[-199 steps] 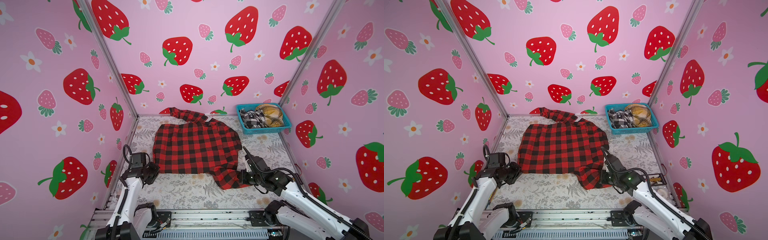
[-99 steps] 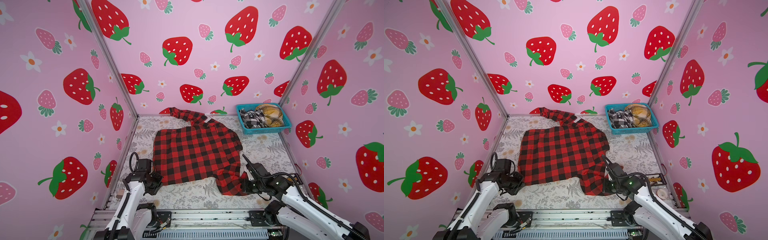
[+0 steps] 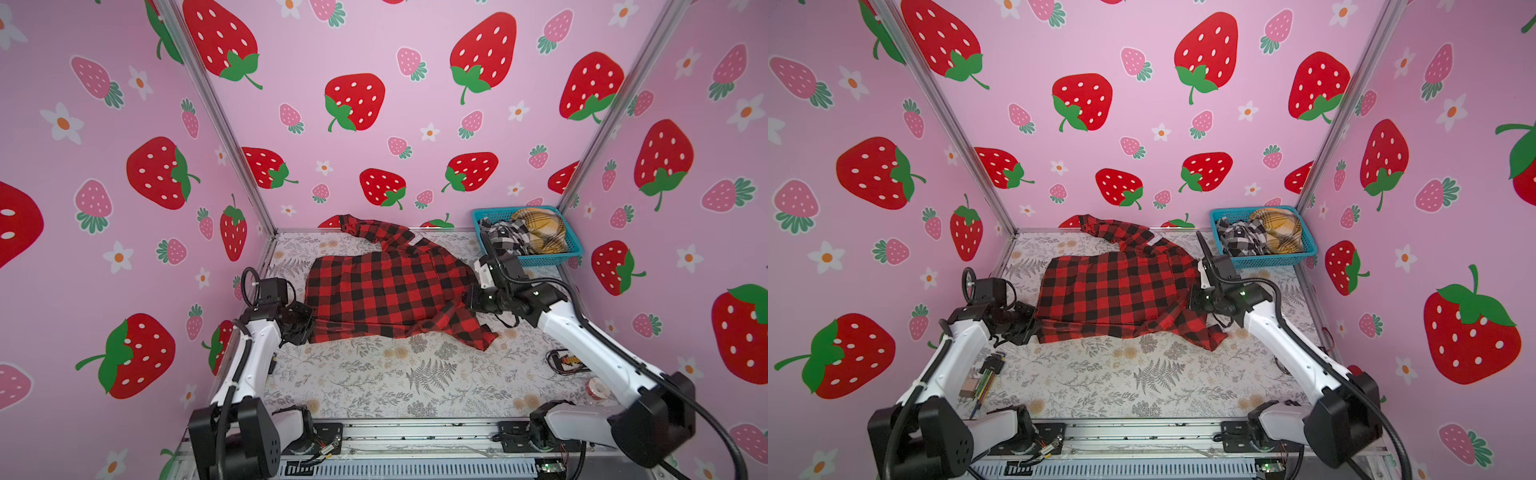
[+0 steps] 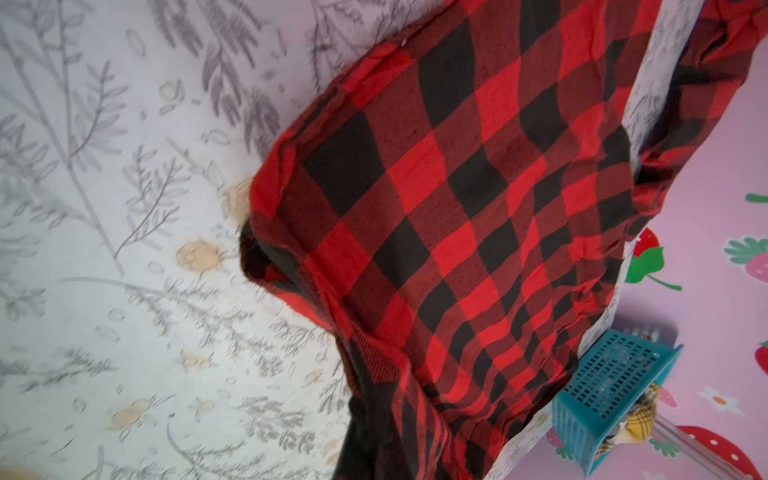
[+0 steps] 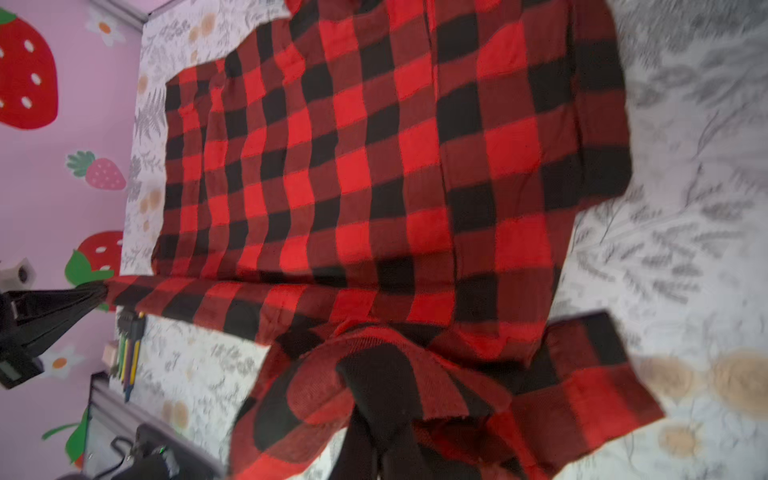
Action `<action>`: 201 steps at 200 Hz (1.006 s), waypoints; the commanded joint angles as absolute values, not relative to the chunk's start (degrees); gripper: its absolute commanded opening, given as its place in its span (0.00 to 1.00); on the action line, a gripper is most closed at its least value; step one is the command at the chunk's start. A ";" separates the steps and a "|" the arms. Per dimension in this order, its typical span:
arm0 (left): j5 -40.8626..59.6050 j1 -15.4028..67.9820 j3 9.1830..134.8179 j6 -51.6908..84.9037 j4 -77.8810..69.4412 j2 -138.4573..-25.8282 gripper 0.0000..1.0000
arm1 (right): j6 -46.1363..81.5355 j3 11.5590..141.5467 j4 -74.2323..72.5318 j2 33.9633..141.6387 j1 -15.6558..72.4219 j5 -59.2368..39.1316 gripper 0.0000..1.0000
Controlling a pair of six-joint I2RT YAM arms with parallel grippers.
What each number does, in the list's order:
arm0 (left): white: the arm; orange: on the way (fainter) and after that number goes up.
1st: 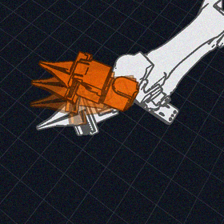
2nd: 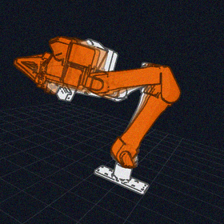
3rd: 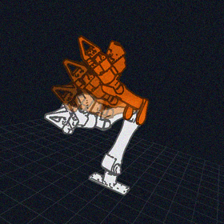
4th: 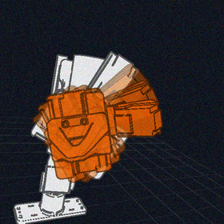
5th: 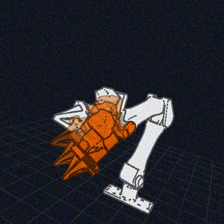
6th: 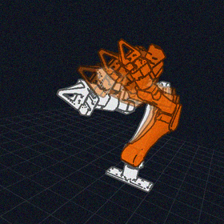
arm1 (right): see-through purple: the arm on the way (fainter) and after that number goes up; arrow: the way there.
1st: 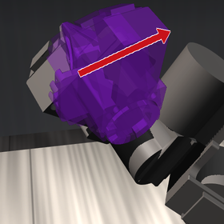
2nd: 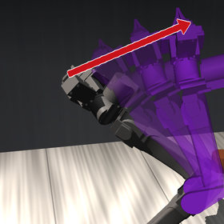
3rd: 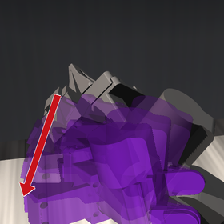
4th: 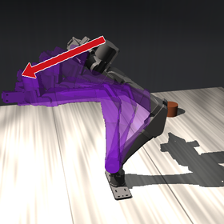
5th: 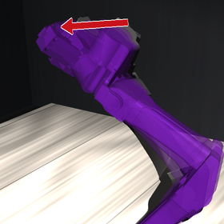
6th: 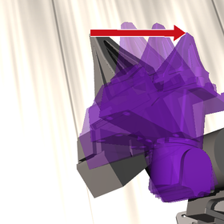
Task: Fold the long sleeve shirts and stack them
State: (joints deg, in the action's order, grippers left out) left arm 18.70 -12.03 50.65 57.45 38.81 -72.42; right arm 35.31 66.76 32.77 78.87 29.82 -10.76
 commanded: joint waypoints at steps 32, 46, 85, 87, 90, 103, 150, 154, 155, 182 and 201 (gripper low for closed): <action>23.36 -13.12 65.38 56.44 28.30 -97.28 0.00 | 27.76 91.67 31.56 108.44 21.03 -14.91 0.00; 24.93 -12.93 70.44 54.49 29.56 -104.54 0.00 | 27.33 98.29 33.33 115.74 20.74 -16.83 0.00; 23.18 -12.73 76.88 51.90 31.65 -111.18 0.41 | 26.53 110.32 36.63 125.68 20.66 -19.56 0.33; 22.91 -12.68 76.77 51.89 31.64 -110.76 0.45 | 26.41 110.51 36.82 125.53 20.68 -19.30 0.35; 22.34 -12.54 76.59 51.90 31.62 -110.03 0.49 | 26.25 110.56 36.92 125.14 20.66 -19.00 0.38; 19.51 -12.19 76.59 51.13 33.22 -106.46 0.59 | 25.65 108.42 36.22 121.72 20.74 -17.41 0.51; 16.41 -8.83 71.34 48.05 39.34 -94.23 0.59 | 23.10 86.27 34.76 102.98 22.68 -11.16 0.67; 16.51 -8.20 69.88 48.13 39.15 -93.09 0.59 | 23.06 83.52 34.35 101.02 22.96 -10.69 0.68; 16.52 -7.97 69.53 48.23 39.09 -92.78 0.59 | 23.09 82.89 34.22 100.52 23.04 -10.62 0.68; 17.94 -5.24 61.12 49.04 36.03 -88.21 0.62 | 21.66 71.11 33.52 91.63 25.13 -8.26 0.75; 18.72 -5.40 59.50 48.43 35.68 -88.97 0.64 | 20.45 67.28 34.90 89.60 27.05 -5.16 0.79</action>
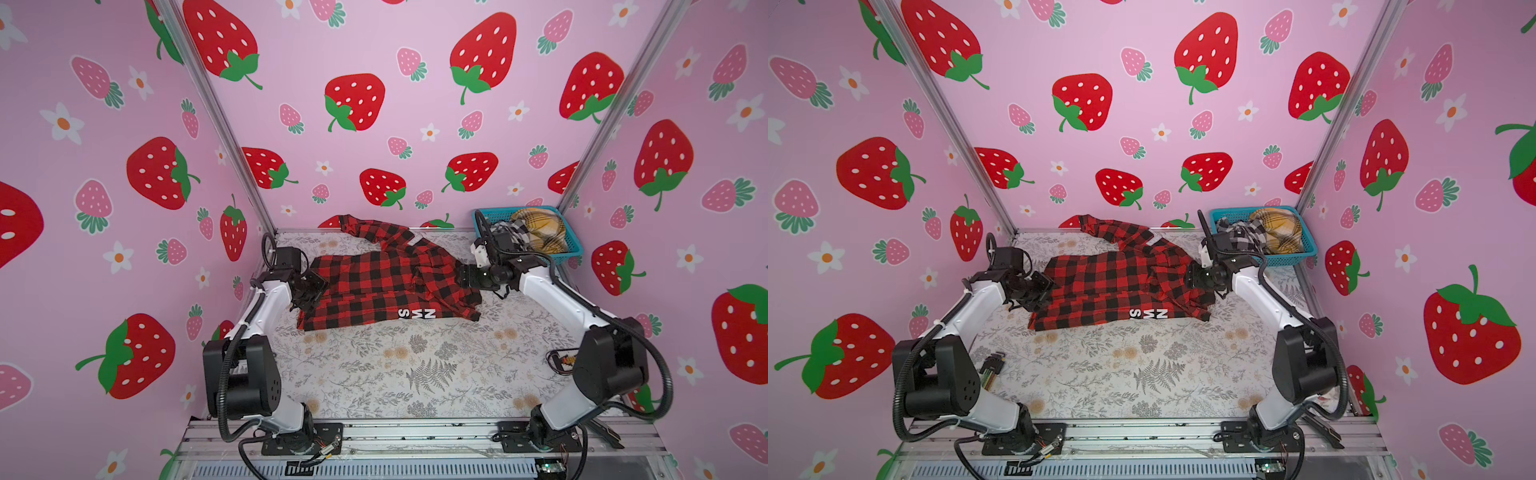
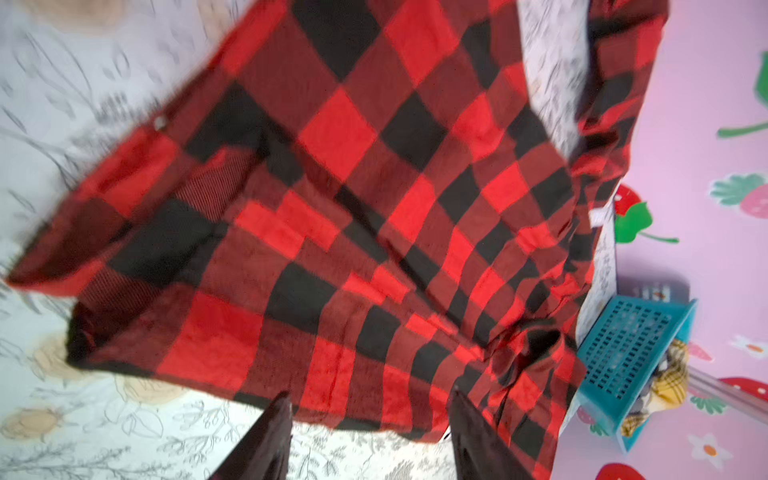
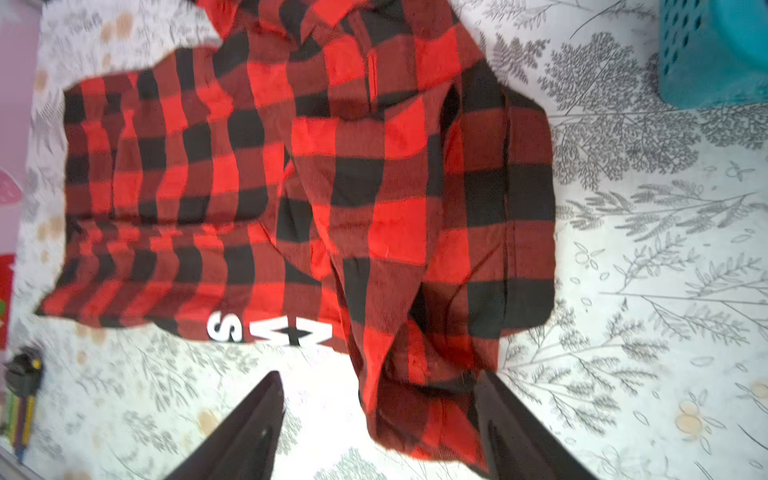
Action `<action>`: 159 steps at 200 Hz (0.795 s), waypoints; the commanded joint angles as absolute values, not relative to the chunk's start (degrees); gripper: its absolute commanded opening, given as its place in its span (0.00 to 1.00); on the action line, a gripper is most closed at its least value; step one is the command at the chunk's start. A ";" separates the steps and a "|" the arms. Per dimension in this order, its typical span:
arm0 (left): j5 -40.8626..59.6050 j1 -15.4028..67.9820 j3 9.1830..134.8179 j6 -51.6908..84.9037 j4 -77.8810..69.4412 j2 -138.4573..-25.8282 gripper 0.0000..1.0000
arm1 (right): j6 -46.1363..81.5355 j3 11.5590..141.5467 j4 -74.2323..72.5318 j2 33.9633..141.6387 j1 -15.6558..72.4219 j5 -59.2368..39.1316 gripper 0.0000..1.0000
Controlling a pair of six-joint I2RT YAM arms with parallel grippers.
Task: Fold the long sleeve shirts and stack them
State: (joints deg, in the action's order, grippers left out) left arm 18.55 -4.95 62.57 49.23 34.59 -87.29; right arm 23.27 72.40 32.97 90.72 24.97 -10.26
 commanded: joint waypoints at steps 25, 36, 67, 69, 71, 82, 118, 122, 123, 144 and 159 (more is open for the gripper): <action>18.87 -5.50 60.57 48.05 36.12 -89.39 0.65 | 19.75 66.79 35.28 90.25 29.08 -3.75 0.78; 18.64 -5.45 61.51 48.17 36.42 -89.34 0.66 | 19.35 67.72 35.87 91.27 30.39 -2.70 0.77; 18.45 -5.47 64.72 48.33 37.02 -90.62 0.64 | 18.89 70.37 36.82 94.42 32.83 -0.73 0.64; 18.52 -5.50 64.94 48.36 37.01 -90.86 0.64 | 18.89 70.44 36.83 94.51 32.93 -0.71 0.64; 18.54 -5.46 65.19 48.37 37.00 -91.09 0.63 | 18.87 70.63 36.76 94.67 33.06 -0.66 0.63; 18.77 -5.45 66.41 48.34 36.71 -92.57 0.61 | 19.03 71.43 36.57 95.30 33.60 -0.41 0.61; 19.83 -5.38 68.47 48.69 34.48 -99.17 0.45 | 19.22 73.74 36.72 98.49 34.45 -0.06 0.37; 20.08 -5.33 68.43 48.60 34.26 -99.93 0.43 | 19.28 73.86 36.75 98.68 34.53 -0.06 0.33; 20.15 -5.30 68.41 48.56 34.27 -100.11 0.43 | 19.31 73.84 36.83 98.73 34.54 -0.03 0.32; 20.47 -5.19 65.73 48.31 32.75 -102.01 0.30 | 19.73 72.36 37.14 98.00 34.73 0.55 0.17; 21.14 -5.12 61.71 48.43 31.46 -101.19 0.18 | 20.48 69.97 37.63 95.80 34.80 0.88 0.08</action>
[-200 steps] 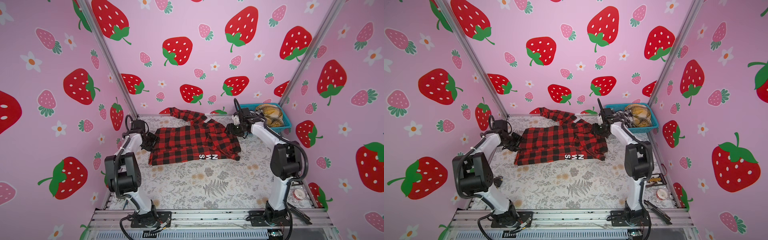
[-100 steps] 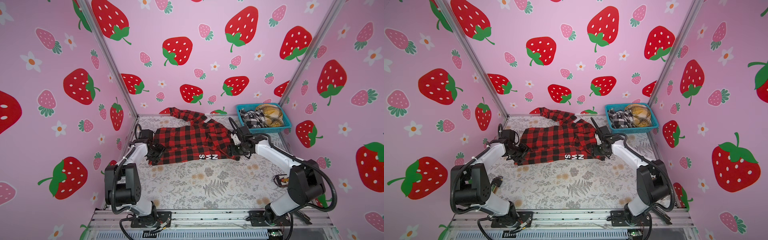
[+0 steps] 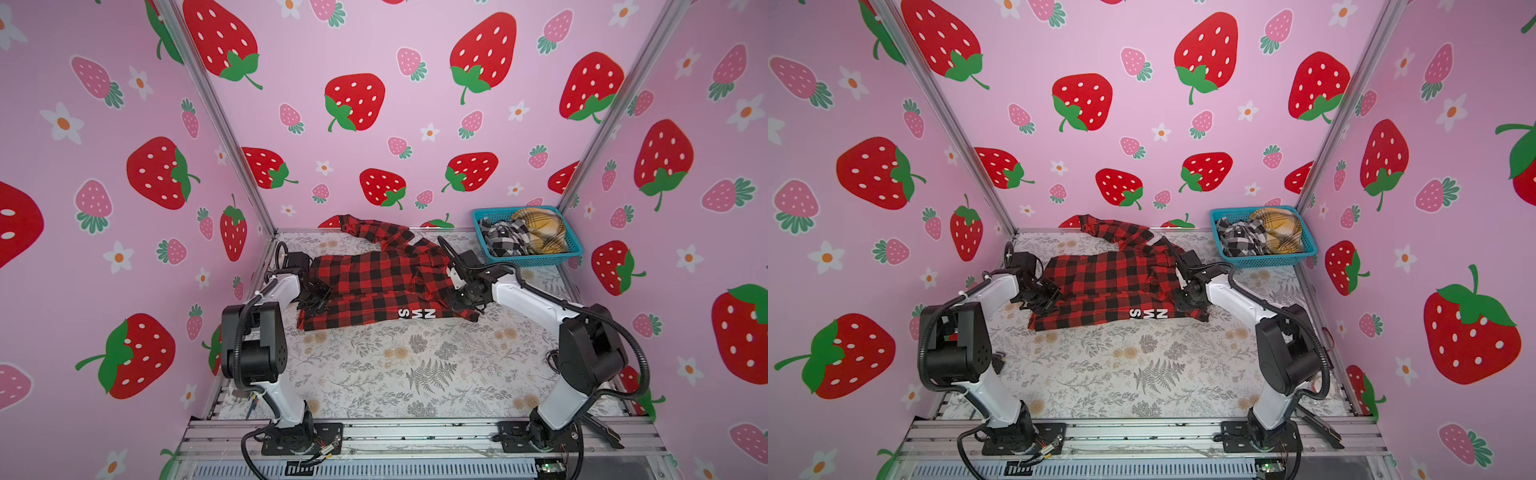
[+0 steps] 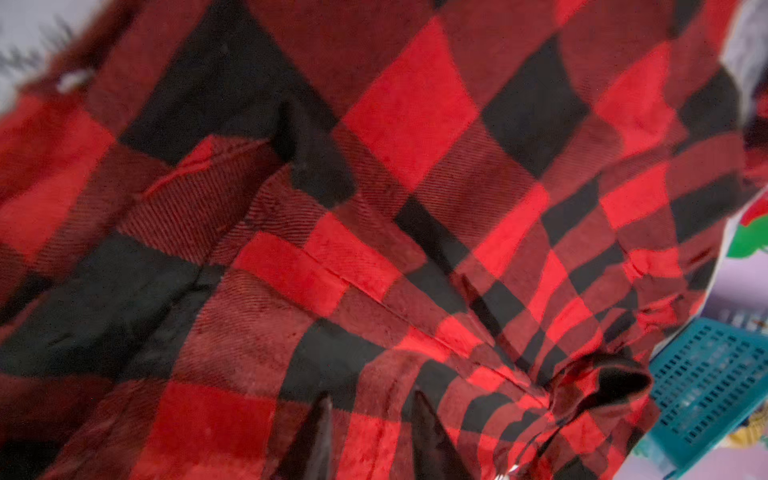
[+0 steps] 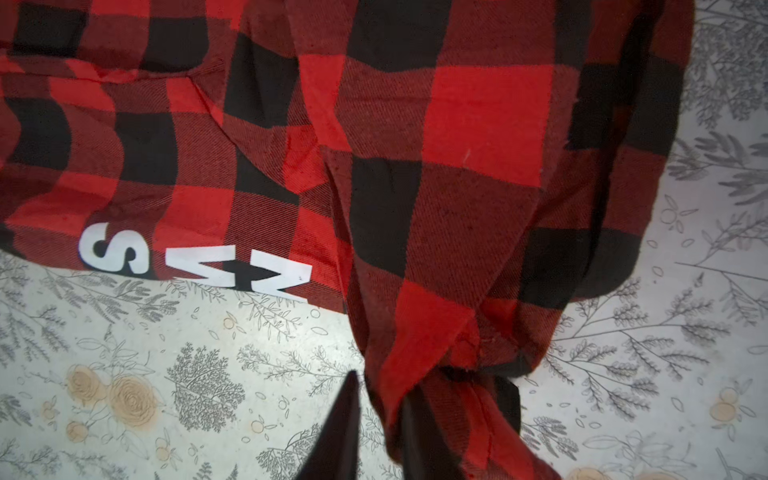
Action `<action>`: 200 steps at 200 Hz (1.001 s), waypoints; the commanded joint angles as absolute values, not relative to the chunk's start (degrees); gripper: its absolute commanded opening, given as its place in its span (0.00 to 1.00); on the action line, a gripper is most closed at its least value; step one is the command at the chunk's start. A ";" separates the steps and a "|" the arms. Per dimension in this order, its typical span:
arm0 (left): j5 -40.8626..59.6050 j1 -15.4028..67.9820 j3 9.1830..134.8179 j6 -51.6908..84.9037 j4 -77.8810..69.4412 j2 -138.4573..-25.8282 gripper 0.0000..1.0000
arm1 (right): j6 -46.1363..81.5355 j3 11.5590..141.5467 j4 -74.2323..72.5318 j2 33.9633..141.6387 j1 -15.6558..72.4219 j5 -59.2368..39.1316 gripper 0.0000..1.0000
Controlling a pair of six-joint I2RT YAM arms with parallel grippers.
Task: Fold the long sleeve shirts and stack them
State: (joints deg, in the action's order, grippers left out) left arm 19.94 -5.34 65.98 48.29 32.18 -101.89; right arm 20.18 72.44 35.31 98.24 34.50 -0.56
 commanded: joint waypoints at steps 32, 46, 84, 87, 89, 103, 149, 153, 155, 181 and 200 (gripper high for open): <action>20.60 -5.01 52.30 48.09 31.03 -94.50 0.00 | 23.06 62.64 37.72 88.58 34.74 -0.22 0.03; 20.05 -5.04 48.49 48.09 31.74 -90.23 0.00 | 24.36 59.47 37.79 85.29 34.71 -1.30 0.00; 15.22 -5.01 39.99 47.53 33.69 -80.18 0.00 | 27.86 50.57 36.70 78.19 34.30 -5.86 0.00; 14.79 -5.01 39.55 47.47 33.60 -80.08 0.00 | 27.91 49.95 36.54 77.94 34.31 -5.96 0.00; 14.53 -5.12 39.27 47.42 33.54 -80.14 0.00 | 28.08 49.40 36.42 77.77 34.23 -6.05 0.00; 15.04 -6.21 38.32 46.90 32.65 -81.92 0.00 | 28.24 47.56 36.04 77.35 33.95 -6.64 0.03; 20.50 -4.87 42.06 46.30 31.40 -79.65 0.00 | 27.48 45.34 35.68 75.22 33.63 -6.95 0.71; 20.40 -4.45 42.63 46.23 31.51 -78.51 0.00 | 27.40 45.15 35.54 75.59 33.66 -7.05 0.71; 20.22 -4.21 42.98 46.14 31.69 -78.01 0.00 | 27.42 45.10 35.34 75.76 33.66 -7.19 0.71; 18.04 -1.84 47.50 44.79 34.78 -73.06 0.00 | 27.66 45.09 34.37 78.48 34.82 -6.32 0.69; 17.62 -0.50 50.64 43.40 35.93 -71.22 0.00 | 28.21 45.34 33.64 80.72 36.65 -5.26 0.61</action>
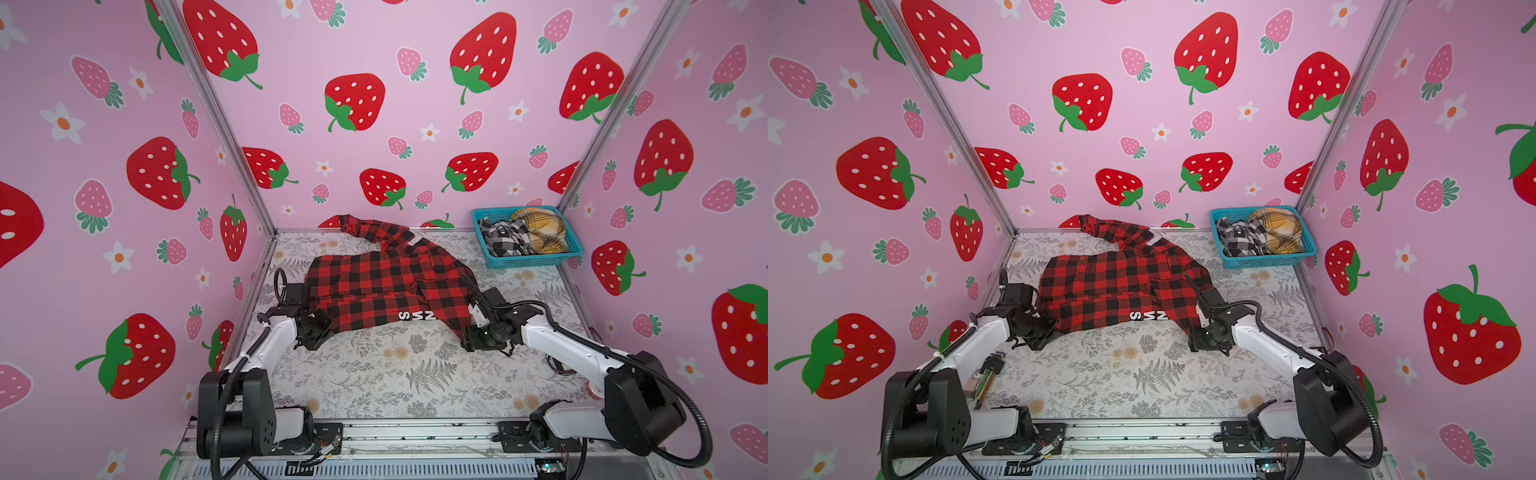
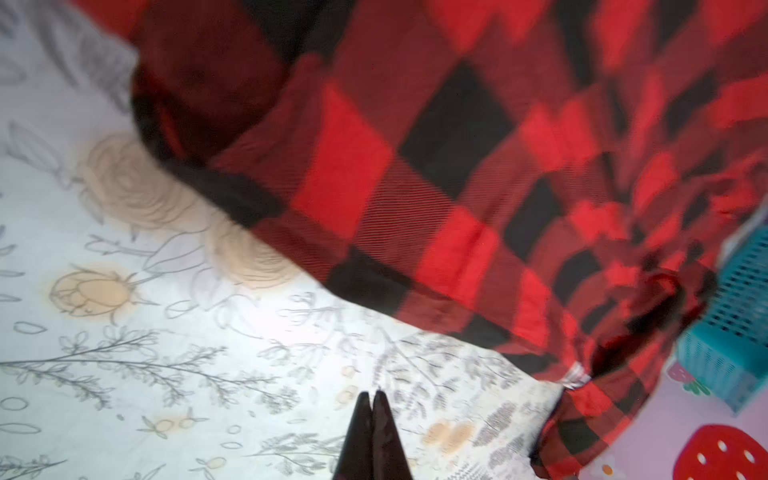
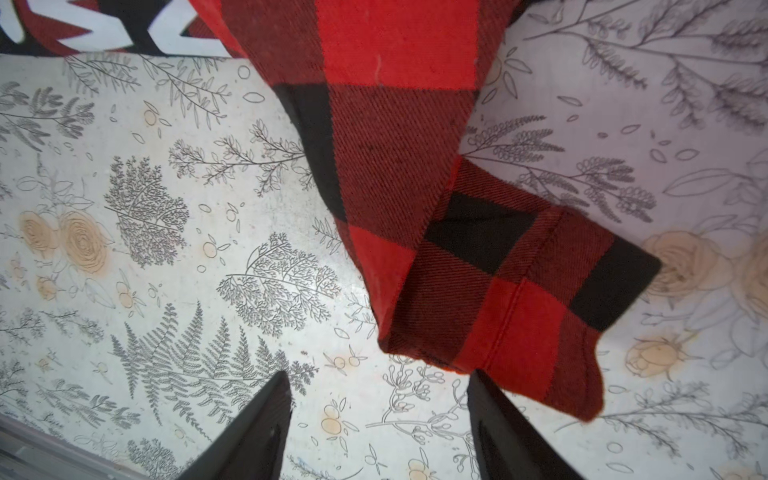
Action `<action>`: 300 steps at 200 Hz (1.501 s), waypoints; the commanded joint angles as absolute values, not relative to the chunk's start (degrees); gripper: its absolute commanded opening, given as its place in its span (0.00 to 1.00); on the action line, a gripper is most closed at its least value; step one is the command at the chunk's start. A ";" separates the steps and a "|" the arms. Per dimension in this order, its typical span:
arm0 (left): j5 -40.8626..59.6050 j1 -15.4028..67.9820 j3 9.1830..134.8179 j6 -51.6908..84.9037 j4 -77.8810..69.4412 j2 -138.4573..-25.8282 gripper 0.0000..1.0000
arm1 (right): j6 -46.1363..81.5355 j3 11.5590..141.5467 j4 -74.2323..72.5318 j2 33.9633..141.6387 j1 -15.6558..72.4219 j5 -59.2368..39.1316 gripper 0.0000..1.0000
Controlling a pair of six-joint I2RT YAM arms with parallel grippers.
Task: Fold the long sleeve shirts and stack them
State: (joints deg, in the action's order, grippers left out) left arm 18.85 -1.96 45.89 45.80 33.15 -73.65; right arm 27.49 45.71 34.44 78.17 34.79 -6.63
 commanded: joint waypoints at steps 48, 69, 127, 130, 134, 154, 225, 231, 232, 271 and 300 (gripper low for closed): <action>15.16 4.91 56.54 41.13 34.98 -70.78 0.00 | 27.56 51.10 32.70 88.76 38.95 -0.66 0.42; 15.28 6.63 58.62 41.31 34.89 -71.53 0.00 | 26.72 56.28 35.13 90.88 40.07 -0.87 0.08; 15.72 8.94 62.92 40.73 34.23 -70.82 0.00 | 29.05 75.75 35.12 86.15 36.59 -20.29 0.00; 15.92 8.97 62.88 41.03 33.82 -70.53 0.00 | 29.82 75.96 34.03 86.14 36.24 -21.84 0.00; 16.21 9.03 62.61 41.48 33.14 -70.18 0.00 | 30.98 76.03 32.41 86.05 35.78 -23.89 0.00; 19.11 9.05 60.15 44.73 29.21 -68.37 0.24 | 37.39 74.03 22.47 86.04 35.00 -30.72 0.00; 29.16 11.31 49.16 62.24 16.83 -66.21 0.66 | 62.81 60.73 -16.34 89.15 35.90 -35.20 0.00; 29.18 12.37 48.24 64.39 14.96 -65.85 0.69 | 65.44 59.60 -20.01 89.44 36.24 -34.65 0.00; 29.18 12.60 48.07 64.76 14.64 -65.75 0.71 | 65.68 59.38 -20.64 89.50 36.31 -34.60 0.00; 23.41 14.94 49.13 65.69 15.99 -63.34 0.78 | 74.14 63.47 -32.10 96.58 39.88 -31.17 0.00; 20.56 14.68 52.61 59.65 22.65 -65.30 0.78 | 72.54 69.58 -27.02 102.90 42.70 -28.90 0.04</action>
